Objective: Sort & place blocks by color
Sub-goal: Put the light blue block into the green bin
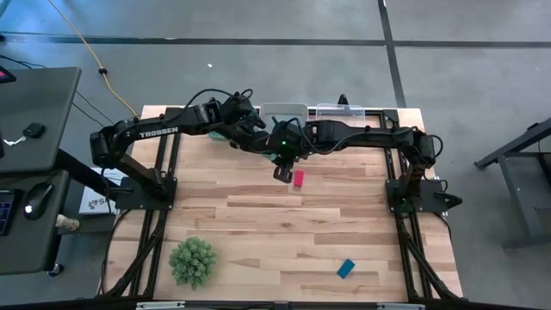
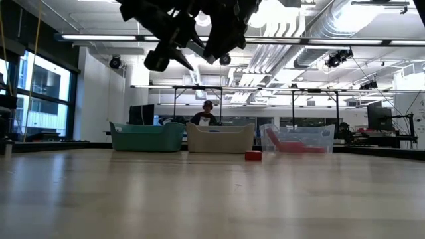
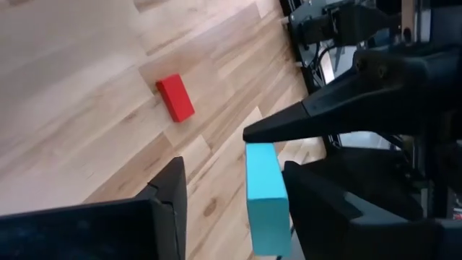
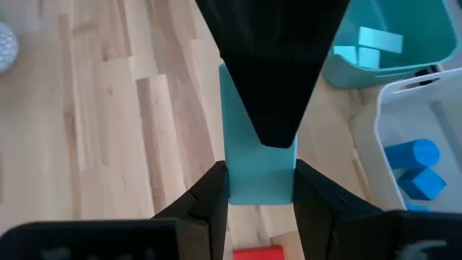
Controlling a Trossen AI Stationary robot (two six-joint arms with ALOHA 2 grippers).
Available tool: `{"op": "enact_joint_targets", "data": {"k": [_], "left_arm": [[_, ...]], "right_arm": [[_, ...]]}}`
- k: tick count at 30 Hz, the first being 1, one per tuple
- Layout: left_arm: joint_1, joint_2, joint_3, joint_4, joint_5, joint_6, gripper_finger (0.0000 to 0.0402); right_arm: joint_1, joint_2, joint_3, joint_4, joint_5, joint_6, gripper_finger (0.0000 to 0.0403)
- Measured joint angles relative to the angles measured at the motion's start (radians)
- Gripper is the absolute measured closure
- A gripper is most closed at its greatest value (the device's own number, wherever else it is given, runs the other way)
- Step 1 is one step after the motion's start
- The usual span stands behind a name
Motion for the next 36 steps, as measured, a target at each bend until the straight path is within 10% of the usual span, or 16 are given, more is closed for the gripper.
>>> {"op": "enact_joint_targets", "data": {"k": [19,36], "left_arm": [[-0.019,0.000,0.000,0.071,-0.022,0.032,0.0394],[-0.028,-0.001,0.000,0.065,-0.071,0.133,0.0401]], "right_arm": [[0.000,0.000,0.000,-0.006,0.096,0.005,0.0304],[0.000,0.000,0.000,-0.017,0.093,0.001,0.0235]]}}
